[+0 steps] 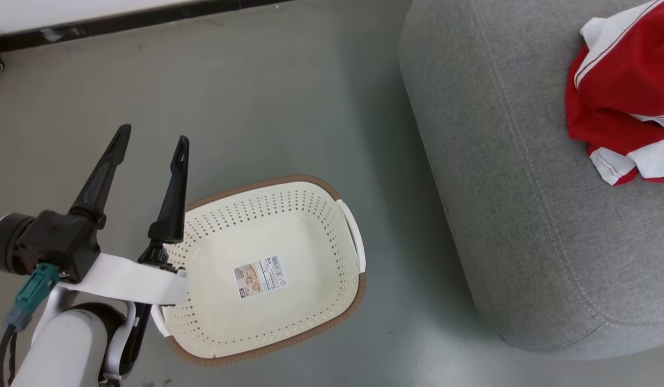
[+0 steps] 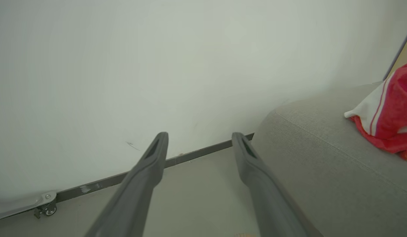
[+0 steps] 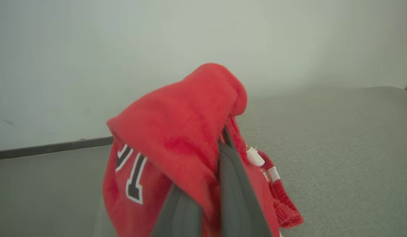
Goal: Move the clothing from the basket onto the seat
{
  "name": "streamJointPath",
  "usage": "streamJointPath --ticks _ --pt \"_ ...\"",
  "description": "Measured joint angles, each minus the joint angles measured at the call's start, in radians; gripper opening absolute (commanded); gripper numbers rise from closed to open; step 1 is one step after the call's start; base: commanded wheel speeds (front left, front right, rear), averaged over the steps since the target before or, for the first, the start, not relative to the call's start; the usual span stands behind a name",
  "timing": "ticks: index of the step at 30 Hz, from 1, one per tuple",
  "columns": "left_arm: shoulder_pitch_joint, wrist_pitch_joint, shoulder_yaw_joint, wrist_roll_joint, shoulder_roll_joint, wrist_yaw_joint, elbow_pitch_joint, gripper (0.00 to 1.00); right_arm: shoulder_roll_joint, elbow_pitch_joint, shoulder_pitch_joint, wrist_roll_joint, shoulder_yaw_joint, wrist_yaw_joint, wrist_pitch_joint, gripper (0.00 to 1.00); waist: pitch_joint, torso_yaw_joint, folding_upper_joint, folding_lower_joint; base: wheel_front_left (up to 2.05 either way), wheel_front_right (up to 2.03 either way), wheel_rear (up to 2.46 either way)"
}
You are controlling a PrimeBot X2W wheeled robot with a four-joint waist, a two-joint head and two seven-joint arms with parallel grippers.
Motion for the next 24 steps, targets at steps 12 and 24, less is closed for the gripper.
streamJointPath --ticks 12,24 --pt "-0.028 0.002 0.017 0.009 -0.002 0.005 0.008 1.00 0.053 0.028 0.014 0.017 0.046 0.000 -0.080 0.00 0.051 -0.023 0.0000 0.0000 0.00 0.00 0.00" --pt "-0.028 -0.023 0.030 0.007 -0.022 0.020 0.046 1.00 0.081 0.072 0.039 0.014 0.071 0.000 -0.091 0.00 0.036 -0.035 0.0000 0.0000 0.00 0.00 0.00"
